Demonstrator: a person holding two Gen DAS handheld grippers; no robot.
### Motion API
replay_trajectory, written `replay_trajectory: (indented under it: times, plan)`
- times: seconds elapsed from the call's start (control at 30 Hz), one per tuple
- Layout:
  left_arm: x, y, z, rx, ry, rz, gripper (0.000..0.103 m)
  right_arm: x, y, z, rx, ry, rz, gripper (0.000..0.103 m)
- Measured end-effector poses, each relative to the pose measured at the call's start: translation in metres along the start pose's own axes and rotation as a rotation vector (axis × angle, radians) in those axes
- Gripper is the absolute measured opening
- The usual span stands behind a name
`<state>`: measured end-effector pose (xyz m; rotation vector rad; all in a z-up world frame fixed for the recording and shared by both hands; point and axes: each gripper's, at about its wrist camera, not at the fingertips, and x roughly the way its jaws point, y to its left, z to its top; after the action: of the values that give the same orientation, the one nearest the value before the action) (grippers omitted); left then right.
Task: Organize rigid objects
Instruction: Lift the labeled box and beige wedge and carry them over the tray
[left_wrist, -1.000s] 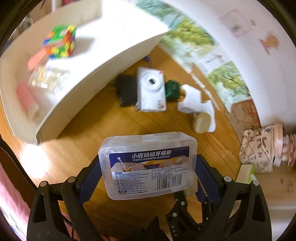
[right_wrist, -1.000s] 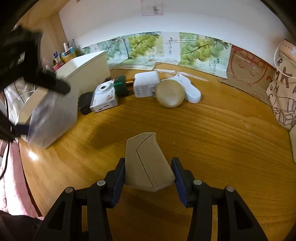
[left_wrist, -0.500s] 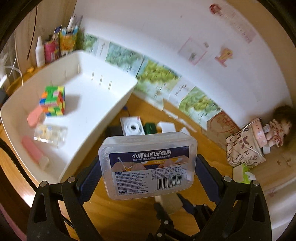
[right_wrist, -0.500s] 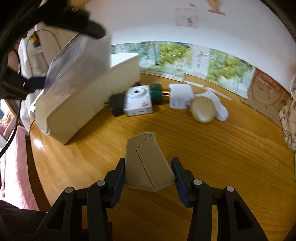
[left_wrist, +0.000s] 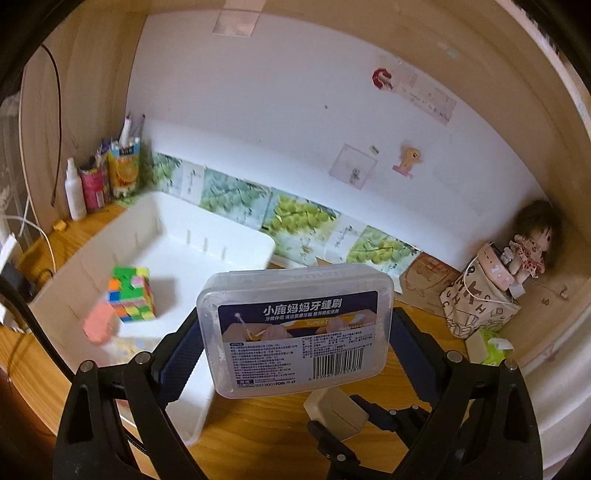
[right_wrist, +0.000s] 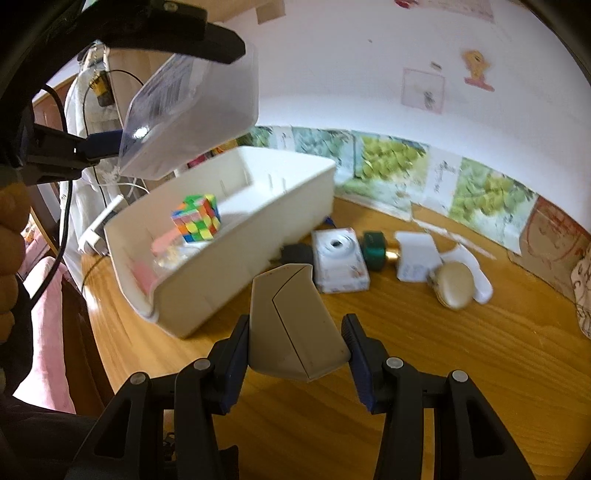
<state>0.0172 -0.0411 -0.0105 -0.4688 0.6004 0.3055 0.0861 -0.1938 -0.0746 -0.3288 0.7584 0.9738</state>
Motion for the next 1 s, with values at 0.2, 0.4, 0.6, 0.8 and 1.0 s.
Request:
replay_trajectory:
  times: [0.2, 0.4, 0.6, 0.8, 1.0]
  plan:
    - [-0.014, 0.026, 0.01, 0.027, -0.031, 0.012, 0.096, 0.007, 0.031, 0.015, -0.018, -0.024, 0.007, 0.049]
    - [-0.022, 0.052, 0.02, 0.047, -0.043, 0.022, 0.096, 0.014, 0.058, 0.029, -0.028, -0.051, 0.007, 0.049]
    - [-0.023, 0.076, 0.029, 0.072, -0.05, 0.035, 0.096, 0.023, 0.078, 0.04, -0.023, -0.069, -0.004, 0.049]
    - [-0.019, 0.098, 0.037, 0.102, -0.042, 0.051, 0.096, 0.036, 0.093, 0.047, -0.001, -0.083, -0.014, 0.049]
    - [-0.006, 0.12, 0.045, 0.125, -0.011, 0.075, 0.096, 0.048, 0.106, 0.051, 0.031, -0.097, -0.028, 0.049]
